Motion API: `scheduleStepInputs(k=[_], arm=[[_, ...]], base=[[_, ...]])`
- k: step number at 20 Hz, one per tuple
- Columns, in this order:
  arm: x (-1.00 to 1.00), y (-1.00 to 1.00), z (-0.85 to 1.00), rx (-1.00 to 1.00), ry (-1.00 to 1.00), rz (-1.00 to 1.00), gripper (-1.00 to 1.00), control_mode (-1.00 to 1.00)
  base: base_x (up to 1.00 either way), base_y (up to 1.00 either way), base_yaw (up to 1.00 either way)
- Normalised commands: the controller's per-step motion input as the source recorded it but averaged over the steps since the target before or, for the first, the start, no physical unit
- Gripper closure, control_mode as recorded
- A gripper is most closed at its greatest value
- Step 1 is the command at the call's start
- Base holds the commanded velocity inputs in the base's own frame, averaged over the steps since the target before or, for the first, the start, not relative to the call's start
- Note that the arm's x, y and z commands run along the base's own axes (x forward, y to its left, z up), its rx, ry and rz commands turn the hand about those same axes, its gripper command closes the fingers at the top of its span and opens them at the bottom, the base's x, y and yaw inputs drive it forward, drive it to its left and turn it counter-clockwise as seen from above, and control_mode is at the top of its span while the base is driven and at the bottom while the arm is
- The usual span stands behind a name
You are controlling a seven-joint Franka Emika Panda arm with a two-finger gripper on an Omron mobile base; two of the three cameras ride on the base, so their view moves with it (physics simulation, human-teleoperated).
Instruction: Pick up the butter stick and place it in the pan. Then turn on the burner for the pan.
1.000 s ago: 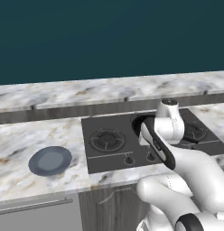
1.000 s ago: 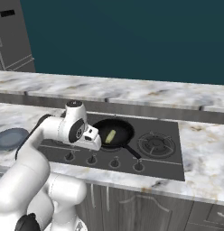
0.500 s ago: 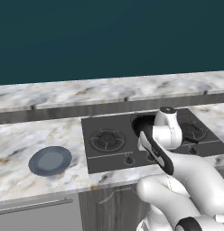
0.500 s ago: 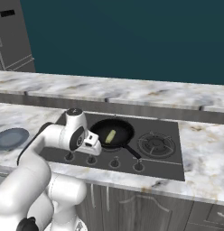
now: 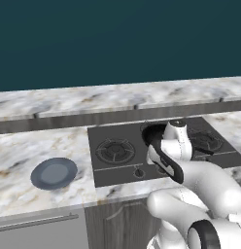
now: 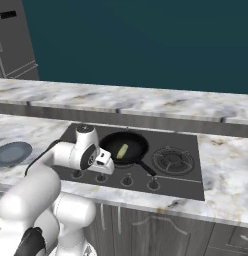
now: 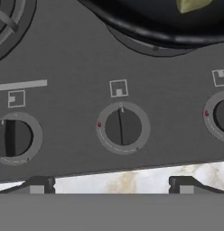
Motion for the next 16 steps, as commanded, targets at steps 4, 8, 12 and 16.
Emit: scheduleStepInputs(k=[4,8,12,16], arm=[[0.13,-0.05,-0.22,0.00,0.00,0.00,-1.00,-1.00],[0.02,-0.04,-0.23,0.00,0.00,0.00,-1.00,-1.00],[0.00,0.00,-0.25,0.00,0.00,0.00,-1.00,-1.00],[0.04,0.00,-0.22,0.00,0.00,0.00,-1.00,-1.00]], base=[[0.00,0.00,0.00],[0.00,0.00,0.00],[0.00,0.00,0.00],[0.00,0.00,0.00]])
